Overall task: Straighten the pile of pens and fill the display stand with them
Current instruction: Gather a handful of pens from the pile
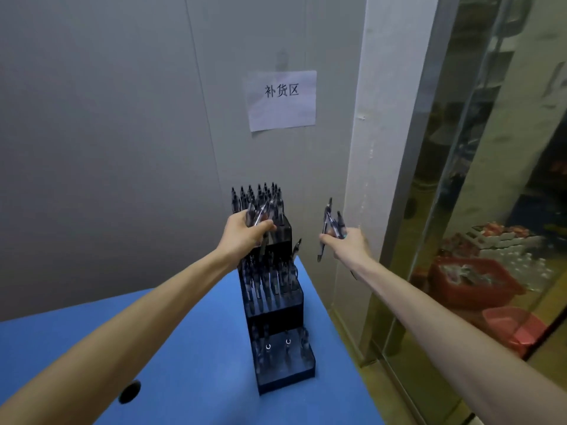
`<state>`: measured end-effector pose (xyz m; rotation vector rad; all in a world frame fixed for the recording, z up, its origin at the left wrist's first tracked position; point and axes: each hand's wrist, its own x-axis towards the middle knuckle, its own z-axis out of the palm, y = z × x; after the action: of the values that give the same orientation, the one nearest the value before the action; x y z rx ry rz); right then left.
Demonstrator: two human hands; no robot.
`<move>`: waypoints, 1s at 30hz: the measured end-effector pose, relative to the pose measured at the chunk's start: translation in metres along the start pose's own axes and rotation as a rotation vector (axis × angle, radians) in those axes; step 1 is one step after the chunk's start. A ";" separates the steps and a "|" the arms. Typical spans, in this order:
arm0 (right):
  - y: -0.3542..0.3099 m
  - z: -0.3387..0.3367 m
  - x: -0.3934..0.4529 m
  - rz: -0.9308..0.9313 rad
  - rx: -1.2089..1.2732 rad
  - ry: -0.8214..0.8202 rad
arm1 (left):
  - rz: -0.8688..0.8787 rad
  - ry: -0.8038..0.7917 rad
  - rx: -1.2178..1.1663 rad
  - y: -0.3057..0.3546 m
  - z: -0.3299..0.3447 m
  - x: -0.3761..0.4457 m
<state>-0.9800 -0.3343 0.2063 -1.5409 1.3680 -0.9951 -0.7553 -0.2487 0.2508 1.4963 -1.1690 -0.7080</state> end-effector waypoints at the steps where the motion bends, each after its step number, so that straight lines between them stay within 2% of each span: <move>1: 0.005 0.004 0.007 0.013 0.005 -0.012 | -0.004 0.014 0.017 -0.002 0.002 0.001; 5: 0.031 0.022 0.033 0.042 -0.011 -0.132 | -0.037 0.071 0.128 -0.010 0.012 0.002; 10: 0.044 0.037 0.043 -0.060 -0.027 -0.253 | -0.064 0.164 0.258 -0.013 0.033 0.001; 18: 0.047 0.052 0.040 -0.092 0.090 -0.285 | -0.084 0.310 0.380 -0.017 0.051 -0.003; 24: 0.041 0.055 0.039 -0.168 0.005 -0.315 | -0.107 0.313 0.411 -0.022 0.054 -0.005; 30: 0.037 0.049 0.032 -0.226 0.046 -0.360 | -0.094 0.283 0.446 -0.029 0.050 -0.010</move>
<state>-0.9443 -0.3644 0.1558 -1.7671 0.9312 -0.8233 -0.7948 -0.2588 0.2085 1.9616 -1.0847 -0.2875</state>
